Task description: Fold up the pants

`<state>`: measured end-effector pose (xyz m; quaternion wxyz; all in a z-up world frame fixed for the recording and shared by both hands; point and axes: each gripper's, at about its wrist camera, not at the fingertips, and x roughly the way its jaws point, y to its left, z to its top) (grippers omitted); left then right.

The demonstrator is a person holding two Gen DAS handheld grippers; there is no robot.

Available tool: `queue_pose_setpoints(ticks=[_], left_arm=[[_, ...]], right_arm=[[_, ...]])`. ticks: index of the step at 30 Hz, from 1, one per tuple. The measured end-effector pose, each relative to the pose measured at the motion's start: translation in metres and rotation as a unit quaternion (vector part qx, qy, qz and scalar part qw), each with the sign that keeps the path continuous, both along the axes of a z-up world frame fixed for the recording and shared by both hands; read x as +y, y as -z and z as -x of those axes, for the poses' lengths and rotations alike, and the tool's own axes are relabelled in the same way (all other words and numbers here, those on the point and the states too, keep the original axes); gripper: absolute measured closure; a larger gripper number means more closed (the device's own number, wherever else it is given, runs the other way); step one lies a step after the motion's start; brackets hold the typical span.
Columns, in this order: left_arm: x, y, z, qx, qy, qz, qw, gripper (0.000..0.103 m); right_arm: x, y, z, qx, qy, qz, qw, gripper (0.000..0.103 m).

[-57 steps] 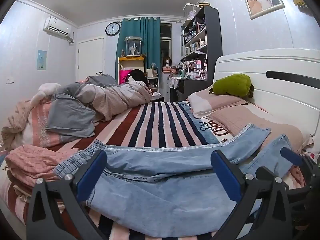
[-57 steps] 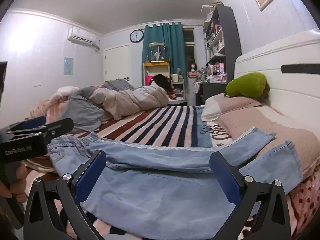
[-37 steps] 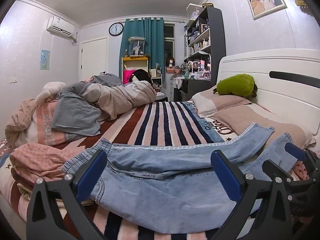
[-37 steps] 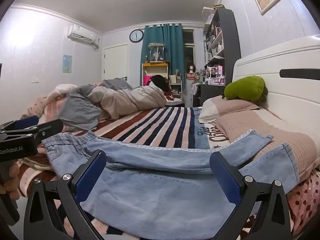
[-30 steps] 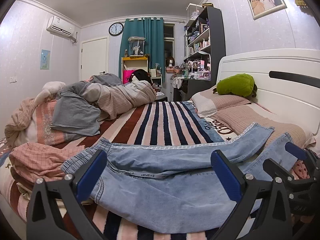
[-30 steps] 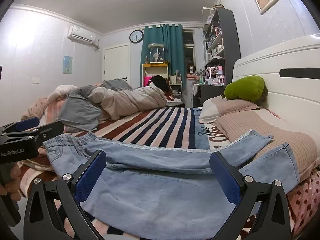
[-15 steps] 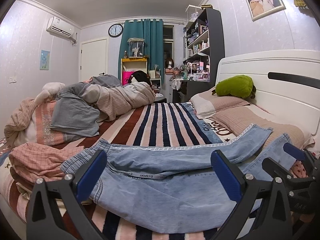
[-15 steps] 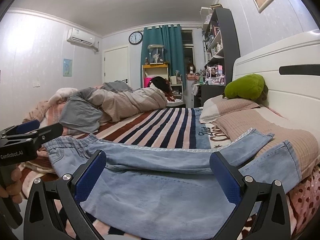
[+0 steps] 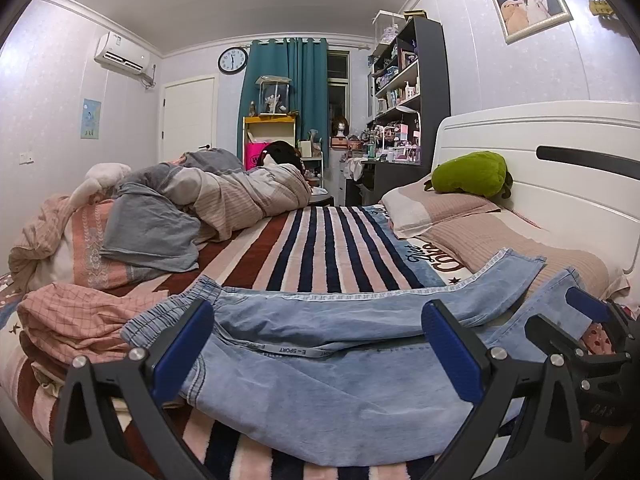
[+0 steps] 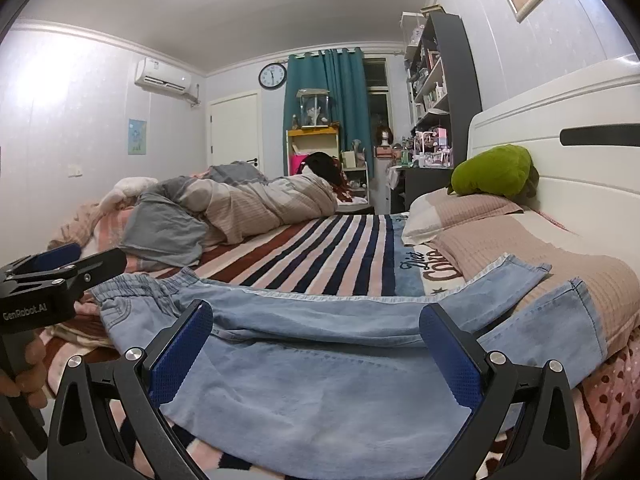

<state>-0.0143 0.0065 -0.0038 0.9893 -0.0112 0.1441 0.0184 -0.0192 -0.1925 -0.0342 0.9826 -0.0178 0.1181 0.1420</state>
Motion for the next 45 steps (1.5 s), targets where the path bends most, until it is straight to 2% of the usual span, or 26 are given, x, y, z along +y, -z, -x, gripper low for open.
queue_pose_setpoints(ticks=[28, 32, 35, 39, 40, 41, 42, 45], left_arm=[[0.005, 0.007, -0.004, 0.009, -0.006, 0.003, 0.9999, 0.001], [0.007, 0.010, -0.007, 0.020, -0.014, 0.008, 0.9997, 0.001], [0.011, 0.014, -0.012, 0.034, -0.025, 0.011, 0.9991, 0.001], [0.030, 0.029, -0.023, 0.068, -0.014, 0.050, 0.9963, 0.001], [0.036, 0.035, -0.027, 0.079, -0.013, 0.061, 0.9949, 0.001], [0.040, 0.040, -0.030, 0.087, -0.014, 0.069, 0.9937, 0.001], [0.047, 0.048, -0.034, 0.098, -0.012, 0.085, 0.9915, 0.001], [0.066, 0.077, -0.047, 0.131, 0.006, 0.146, 0.9806, 0.001]], right_arm=[[-0.004, 0.000, -0.001, 0.001, 0.001, -0.007, 1.000, 0.001], [-0.008, -0.005, 0.007, -0.017, 0.021, -0.028, 0.999, 0.000], [-0.022, -0.007, 0.004, -0.011, 0.025, -0.051, 0.998, 0.001], [-0.057, -0.001, -0.004, 0.011, 0.066, -0.062, 0.996, 0.001], [-0.069, 0.004, -0.008, 0.028, 0.064, -0.075, 0.995, 0.004], [-0.081, 0.010, -0.011, 0.046, 0.062, -0.087, 0.993, 0.012], [-0.090, 0.017, -0.016, 0.061, 0.061, -0.096, 0.992, 0.015], [-0.118, 0.046, -0.024, 0.112, 0.064, -0.116, 0.985, 0.015]])
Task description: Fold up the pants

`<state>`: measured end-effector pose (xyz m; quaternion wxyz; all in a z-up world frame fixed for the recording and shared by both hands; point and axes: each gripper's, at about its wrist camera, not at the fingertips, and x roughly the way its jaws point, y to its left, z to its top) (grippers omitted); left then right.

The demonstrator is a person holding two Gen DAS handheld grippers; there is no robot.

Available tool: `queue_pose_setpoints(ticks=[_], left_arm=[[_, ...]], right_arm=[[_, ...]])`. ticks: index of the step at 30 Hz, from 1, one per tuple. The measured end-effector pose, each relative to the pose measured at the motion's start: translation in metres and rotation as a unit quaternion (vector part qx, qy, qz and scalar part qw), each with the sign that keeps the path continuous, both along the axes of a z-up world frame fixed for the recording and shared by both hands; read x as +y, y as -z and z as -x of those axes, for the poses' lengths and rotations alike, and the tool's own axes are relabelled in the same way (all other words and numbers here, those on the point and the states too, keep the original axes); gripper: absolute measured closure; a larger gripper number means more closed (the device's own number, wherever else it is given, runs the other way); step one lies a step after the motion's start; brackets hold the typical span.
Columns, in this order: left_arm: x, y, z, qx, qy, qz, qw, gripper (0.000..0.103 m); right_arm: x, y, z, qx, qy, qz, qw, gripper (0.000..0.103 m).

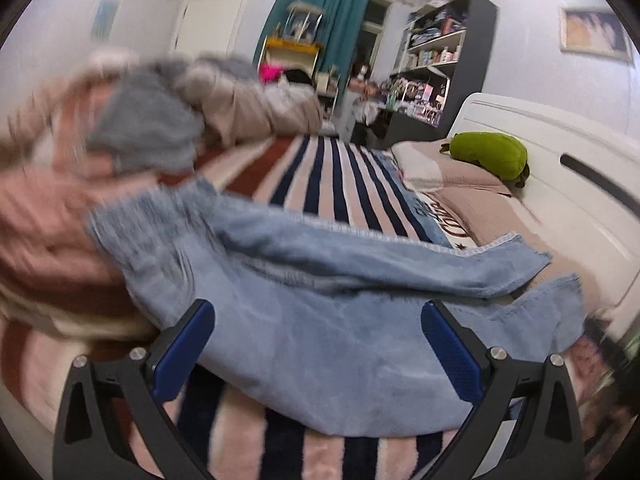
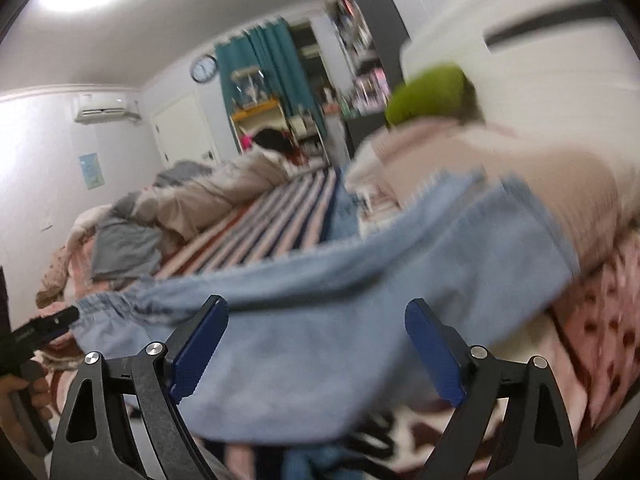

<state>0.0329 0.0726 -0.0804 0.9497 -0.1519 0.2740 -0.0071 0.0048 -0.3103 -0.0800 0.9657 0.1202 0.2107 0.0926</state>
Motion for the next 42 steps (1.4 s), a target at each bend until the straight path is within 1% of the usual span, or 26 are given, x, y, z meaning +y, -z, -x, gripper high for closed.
queue_pose_setpoints(ticks=[3, 7, 9, 13, 16, 18, 20, 22, 23, 25, 26, 27, 28, 30, 31, 33, 35, 37, 38, 39, 40, 41, 42], left_arm=[[0.009, 0.029, -0.010, 0.030, -0.008, 0.018, 0.9994, 0.001], [0.005, 0.050, -0.019, 0.054, -0.011, 0.020, 0.9983, 0.005], [0.002, 0.055, -0.023, 0.063, -0.014, 0.010, 0.9978, 0.006], [0.002, 0.056, -0.020, 0.069, -0.033, 0.005, 0.9971, 0.006], [0.002, 0.052, -0.015, 0.069, -0.048, -0.012, 0.9964, 0.006], [0.001, 0.052, -0.014, 0.084, -0.046, -0.016, 0.9952, 0.006], [0.003, 0.054, -0.014, 0.094, -0.040, -0.004, 0.9948, 0.006], [0.004, 0.060, -0.015, 0.100, -0.034, 0.021, 0.9941, 0.006], [0.004, 0.062, -0.016, 0.103, -0.034, 0.024, 0.9938, 0.006], [0.003, 0.063, -0.017, 0.101, -0.034, 0.018, 0.9942, 0.006], [0.002, 0.063, -0.018, 0.098, -0.034, 0.017, 0.9945, 0.009], [0.002, 0.063, -0.019, 0.096, -0.033, 0.018, 0.9946, 0.017], [0.002, 0.063, -0.022, 0.095, -0.031, 0.019, 0.9948, 0.020], [0.002, 0.063, -0.026, 0.096, -0.030, 0.017, 0.9948, 0.034], [0.003, 0.063, -0.027, 0.097, -0.031, 0.018, 0.9946, 0.038], [0.004, 0.064, -0.029, 0.098, -0.031, 0.023, 0.9944, 0.053], [0.003, 0.066, -0.029, 0.103, -0.033, 0.019, 0.9939, 0.059], [0.003, 0.068, -0.028, 0.111, -0.038, 0.011, 0.9930, 0.059], [0.004, 0.069, -0.026, 0.114, -0.043, 0.007, 0.9926, 0.052], [0.005, 0.071, -0.025, 0.118, -0.051, 0.002, 0.9917, 0.033], [0.008, 0.072, -0.024, 0.122, -0.066, -0.006, 0.9903, 0.023], [0.011, 0.074, -0.023, 0.122, -0.073, -0.008, 0.9898, 0.017], [0.015, 0.076, -0.023, 0.123, -0.071, -0.003, 0.9898, 0.017]], right_arm=[[-0.022, 0.038, -0.005, 0.061, 0.005, -0.037, 0.997, 0.015], [-0.035, 0.076, -0.010, 0.109, -0.014, -0.077, 0.991, 0.016], [-0.032, 0.083, -0.014, 0.108, -0.024, -0.084, 0.990, 0.016], [-0.026, 0.082, -0.028, 0.104, -0.041, -0.095, 0.989, 0.018], [-0.022, 0.084, -0.040, 0.107, -0.028, -0.078, 0.991, 0.020], [-0.022, 0.085, -0.045, 0.110, -0.015, -0.075, 0.991, 0.022], [-0.029, 0.086, -0.048, 0.106, -0.009, -0.086, 0.991, 0.022], [-0.031, 0.086, -0.051, 0.101, -0.006, -0.088, 0.991, 0.022], [-0.031, 0.087, -0.052, 0.100, -0.005, -0.088, 0.991, 0.024], [-0.031, 0.087, -0.053, 0.095, -0.003, -0.090, 0.991, 0.028], [-0.031, 0.087, -0.054, 0.092, -0.007, -0.090, 0.992, 0.034], [-0.033, 0.087, -0.054, 0.091, -0.012, -0.090, 0.992, 0.043], [-0.033, 0.087, -0.055, 0.089, -0.019, -0.092, 0.992, 0.048], [-0.036, 0.087, -0.055, 0.088, -0.031, -0.104, 0.990, 0.064], [-0.037, 0.086, -0.057, 0.088, -0.036, -0.110, 0.989, 0.068], [-0.039, 0.085, -0.056, 0.088, -0.044, -0.109, 0.989, 0.079], [-0.036, 0.081, -0.055, 0.081, -0.050, -0.099, 0.990, 0.086], [-0.032, 0.077, -0.052, 0.071, -0.056, -0.095, 0.991, 0.088], [-0.031, 0.075, -0.051, 0.065, -0.058, -0.092, 0.992, 0.088], [-0.031, 0.074, -0.049, 0.062, -0.059, -0.090, 0.992, 0.088], [-0.031, 0.073, -0.049, 0.060, -0.060, -0.089, 0.992, 0.088], [-0.031, 0.073, -0.048, 0.060, -0.060, -0.088, 0.992, 0.088], [-0.031, 0.074, -0.049, 0.061, -0.061, -0.086, 0.993, 0.088]])
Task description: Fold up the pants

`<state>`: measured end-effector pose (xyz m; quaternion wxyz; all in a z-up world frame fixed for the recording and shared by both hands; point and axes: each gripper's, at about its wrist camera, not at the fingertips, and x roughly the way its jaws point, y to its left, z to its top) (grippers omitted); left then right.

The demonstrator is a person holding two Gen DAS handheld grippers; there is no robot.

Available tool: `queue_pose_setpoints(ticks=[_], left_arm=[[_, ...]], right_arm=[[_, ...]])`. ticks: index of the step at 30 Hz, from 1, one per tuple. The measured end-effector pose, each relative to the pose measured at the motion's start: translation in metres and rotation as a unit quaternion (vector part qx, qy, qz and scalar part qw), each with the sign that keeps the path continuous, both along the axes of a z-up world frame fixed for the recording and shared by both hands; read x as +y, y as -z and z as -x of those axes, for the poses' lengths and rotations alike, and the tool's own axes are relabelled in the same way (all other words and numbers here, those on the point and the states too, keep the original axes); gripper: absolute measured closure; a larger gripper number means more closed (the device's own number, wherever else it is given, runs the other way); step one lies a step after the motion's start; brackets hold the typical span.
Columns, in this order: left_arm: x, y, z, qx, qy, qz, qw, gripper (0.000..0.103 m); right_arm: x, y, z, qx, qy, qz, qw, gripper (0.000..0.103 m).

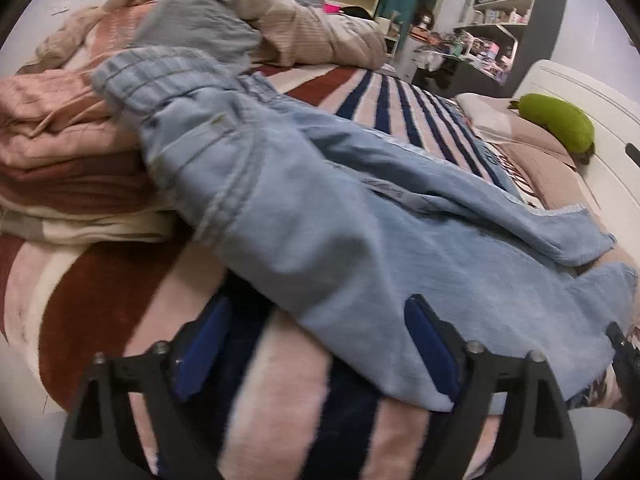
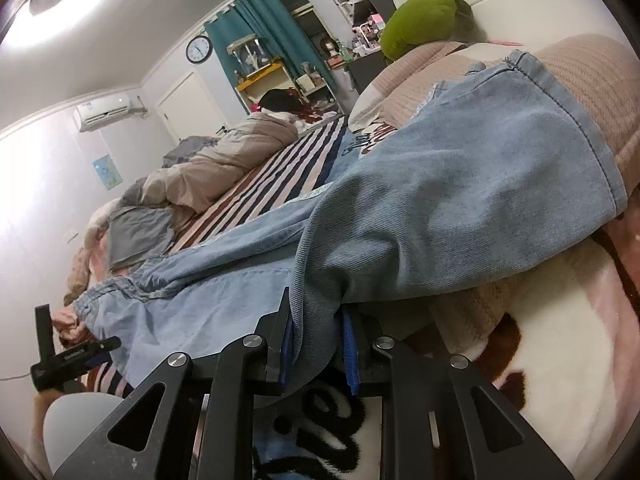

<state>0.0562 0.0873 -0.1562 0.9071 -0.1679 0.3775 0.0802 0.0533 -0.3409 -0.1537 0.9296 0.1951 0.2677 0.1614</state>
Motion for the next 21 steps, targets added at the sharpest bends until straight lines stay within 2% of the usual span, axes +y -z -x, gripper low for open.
queue_pose_setpoints(ticks=[3, 6, 7, 9, 12, 15, 21], left_arm=[[0.010, 0.004, -0.004, -0.018, 0.006, 0.035, 0.9992, 0.017], [0.012, 0.005, -0.012, -0.028, 0.005, 0.045, 0.9985, 0.019], [0.012, 0.004, -0.014, -0.034, 0.007, 0.049, 0.9982, 0.024], [0.010, 0.001, -0.018, -0.039, 0.014, 0.052, 0.9978, 0.052], [0.009, -0.007, -0.019, -0.044, 0.030, 0.053, 0.9972, 0.078], [0.009, -0.023, -0.013, -0.064, 0.043, 0.043, 0.9961, 0.088], [0.008, -0.066, -0.005, -0.111, 0.061, 0.016, 0.9918, 0.093]], right_arm=[[0.003, 0.004, -0.002, 0.009, -0.001, 0.008, 1.000, 0.088], [0.001, 0.009, -0.003, 0.018, 0.002, 0.000, 1.000, 0.088], [0.000, 0.010, -0.003, 0.018, 0.003, -0.002, 1.000, 0.088], [-0.001, 0.009, -0.001, 0.016, 0.003, -0.005, 1.000, 0.088], [0.000, 0.004, 0.001, 0.010, 0.002, -0.002, 1.000, 0.090], [0.000, -0.008, 0.000, -0.005, -0.002, 0.000, 1.000, 0.092], [0.001, -0.041, -0.010, -0.044, -0.012, 0.012, 0.999, 0.094]])
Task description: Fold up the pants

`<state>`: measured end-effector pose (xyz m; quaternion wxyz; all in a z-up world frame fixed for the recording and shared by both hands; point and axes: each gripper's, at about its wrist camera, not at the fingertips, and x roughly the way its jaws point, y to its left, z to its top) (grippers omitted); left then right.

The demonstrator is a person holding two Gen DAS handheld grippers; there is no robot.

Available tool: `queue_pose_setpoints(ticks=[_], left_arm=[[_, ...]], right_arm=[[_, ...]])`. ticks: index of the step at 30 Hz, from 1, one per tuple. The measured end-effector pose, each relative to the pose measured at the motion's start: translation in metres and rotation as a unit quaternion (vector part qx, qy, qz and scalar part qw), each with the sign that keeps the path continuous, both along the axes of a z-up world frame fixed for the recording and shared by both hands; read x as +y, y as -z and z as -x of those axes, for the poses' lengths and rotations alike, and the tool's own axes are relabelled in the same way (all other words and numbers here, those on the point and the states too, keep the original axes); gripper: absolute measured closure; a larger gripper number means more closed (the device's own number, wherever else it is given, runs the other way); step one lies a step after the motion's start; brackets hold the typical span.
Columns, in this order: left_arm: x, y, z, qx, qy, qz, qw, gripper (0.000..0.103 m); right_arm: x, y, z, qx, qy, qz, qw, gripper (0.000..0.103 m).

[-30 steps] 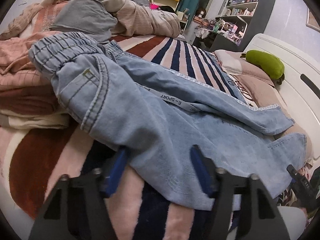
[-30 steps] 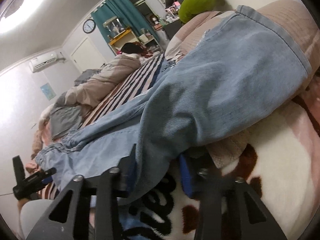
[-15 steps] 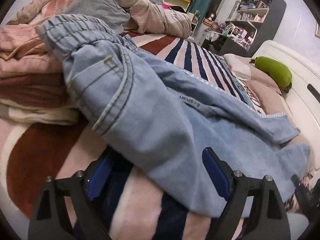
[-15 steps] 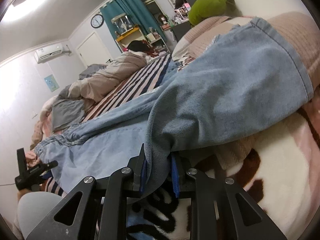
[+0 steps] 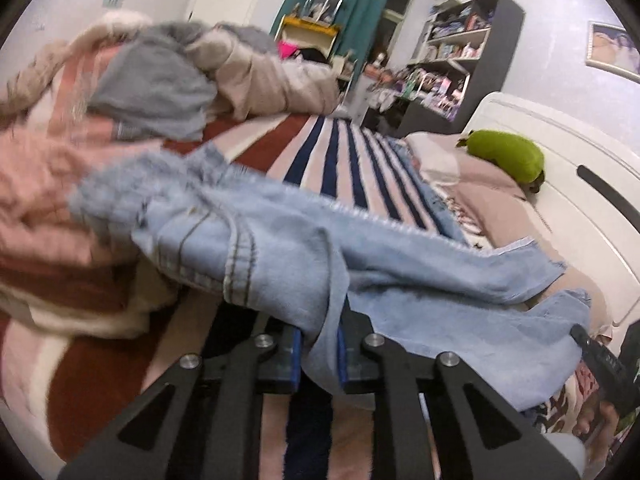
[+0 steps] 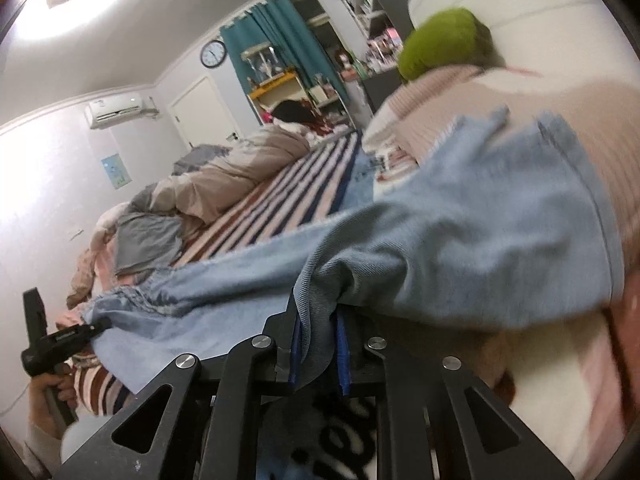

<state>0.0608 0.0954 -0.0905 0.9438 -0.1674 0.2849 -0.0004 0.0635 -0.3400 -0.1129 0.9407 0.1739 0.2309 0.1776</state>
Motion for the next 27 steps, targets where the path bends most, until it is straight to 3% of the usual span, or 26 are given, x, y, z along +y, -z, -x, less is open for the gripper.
queue_pose_setpoints(ticks=[9, 19, 27], left_arm=[[0.010, -0.045, -0.020, -0.045, 0.009, -0.023, 0.9987, 0.093], [0.008, -0.065, -0.097, -0.042, 0.024, -0.068, 0.9965, 0.093], [0.006, -0.050, -0.166, -0.002, 0.019, -0.106, 0.9942, 0.089]], right_arm=[[0.009, -0.054, -0.031, -0.054, -0.022, 0.036, 0.998, 0.095], [0.030, -0.072, -0.111, -0.034, -0.029, 0.117, 0.992, 0.095], [0.038, -0.061, -0.180, -0.001, -0.037, 0.144, 0.989, 0.095]])
